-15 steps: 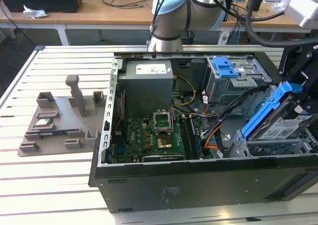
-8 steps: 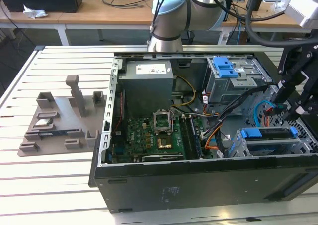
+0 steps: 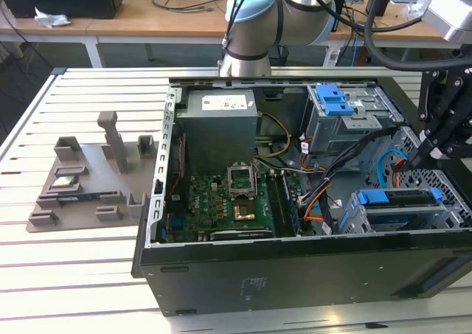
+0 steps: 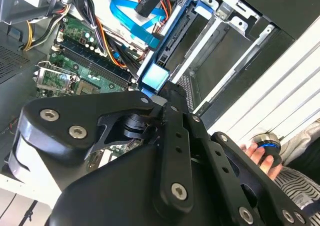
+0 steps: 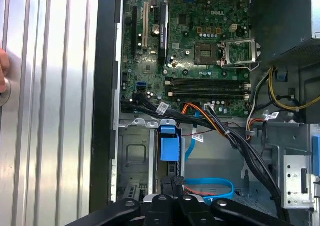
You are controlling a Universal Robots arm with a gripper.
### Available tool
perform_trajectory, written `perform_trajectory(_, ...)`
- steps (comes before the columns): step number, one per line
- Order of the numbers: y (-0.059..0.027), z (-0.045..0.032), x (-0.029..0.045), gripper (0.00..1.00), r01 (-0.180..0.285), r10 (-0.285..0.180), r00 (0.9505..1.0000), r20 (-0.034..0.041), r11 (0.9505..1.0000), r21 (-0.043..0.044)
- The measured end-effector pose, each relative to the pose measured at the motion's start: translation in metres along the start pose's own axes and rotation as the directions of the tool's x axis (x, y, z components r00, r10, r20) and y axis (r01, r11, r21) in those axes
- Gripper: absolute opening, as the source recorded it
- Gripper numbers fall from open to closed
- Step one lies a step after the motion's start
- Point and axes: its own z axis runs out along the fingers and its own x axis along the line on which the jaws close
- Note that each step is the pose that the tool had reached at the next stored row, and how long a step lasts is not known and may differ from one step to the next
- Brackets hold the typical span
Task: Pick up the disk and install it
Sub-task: 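Insert the disk into the insertion slot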
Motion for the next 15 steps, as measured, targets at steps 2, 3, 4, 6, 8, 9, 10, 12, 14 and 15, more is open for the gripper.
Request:
perform_trajectory(2,0.0,0.0001,0.0,0.11,0.0,0.0,1.0,0.0,1.0,0.0)
perform_trajectory(3,0.0,0.0001,0.0,0.11,0.0,0.0,1.0,0.0,1.0,0.0)
perform_trajectory(4,0.0,0.0002,0.0,0.11,0.0,0.0,1.0,0.0001,1.0,0.0)
perform_trajectory(6,0.0,0.0002,0.0,0.11,0.0,0.0,1.0,0.0,1.0,0.0)
perform_trajectory(8,-0.0002,0.0003,0.0,0.11,0.0,0.0,1.0,0.0002,1.0,0.0)
perform_trajectory(9,-0.0013,0.0004,0.0,0.11,0.0,0.0,1.0,0.0004,1.0,-0.0001)
perform_trajectory(10,-0.0028,0.0004,-0.0001,0.11,0.0,0.0,1.0,0.0003,1.0,-0.0001)
perform_trajectory(12,-0.0052,0.0009,-0.0003,0.11,0.0,0.0,1.0,-0.0007,1.0,0.0)
perform_trajectory(14,-0.0071,0.0029,-0.0004,0.11,0.0,0.0,1.0,-0.0014,1.0,-0.0001)
perform_trajectory(15,-0.0079,0.0036,-0.0004,0.11,0.0,0.0,1.0,-0.0015,1.0,-0.0001)
